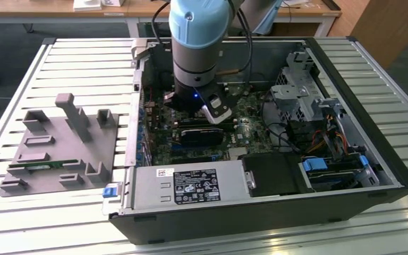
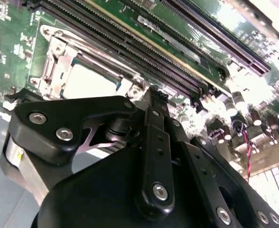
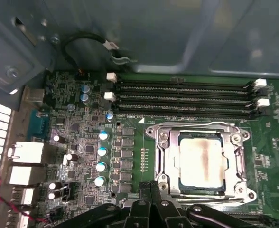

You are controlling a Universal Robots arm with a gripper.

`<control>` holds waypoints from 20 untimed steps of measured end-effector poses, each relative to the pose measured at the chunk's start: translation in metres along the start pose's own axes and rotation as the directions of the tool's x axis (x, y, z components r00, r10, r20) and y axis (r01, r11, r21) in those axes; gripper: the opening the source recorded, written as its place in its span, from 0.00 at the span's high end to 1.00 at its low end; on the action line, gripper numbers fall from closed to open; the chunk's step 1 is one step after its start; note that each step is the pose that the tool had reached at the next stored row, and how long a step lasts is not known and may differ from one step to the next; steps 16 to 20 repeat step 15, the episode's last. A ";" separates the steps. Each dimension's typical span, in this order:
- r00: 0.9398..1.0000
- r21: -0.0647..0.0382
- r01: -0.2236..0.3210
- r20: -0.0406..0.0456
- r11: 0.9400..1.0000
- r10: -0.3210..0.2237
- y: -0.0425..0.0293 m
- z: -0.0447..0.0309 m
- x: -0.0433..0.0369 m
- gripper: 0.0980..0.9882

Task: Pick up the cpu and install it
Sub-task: 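Install the second cpu locking lever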

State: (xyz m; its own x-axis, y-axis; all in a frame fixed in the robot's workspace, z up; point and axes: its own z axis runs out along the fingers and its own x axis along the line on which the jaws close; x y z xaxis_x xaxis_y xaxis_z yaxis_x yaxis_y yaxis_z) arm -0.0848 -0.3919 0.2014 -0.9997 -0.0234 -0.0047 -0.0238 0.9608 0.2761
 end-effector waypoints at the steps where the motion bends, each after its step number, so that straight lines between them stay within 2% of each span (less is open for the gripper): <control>1: 1.000 0.000 0.000 0.000 1.000 0.000 0.0006 -0.0022 0.0000 0.99; 14: 1.000 -0.004 0.000 0.000 1.000 0.000 0.0069 -0.0240 -0.0001 0.99; 20: 1.000 -0.004 0.000 0.000 1.000 0.000 0.0071 -0.0247 -0.0001 0.99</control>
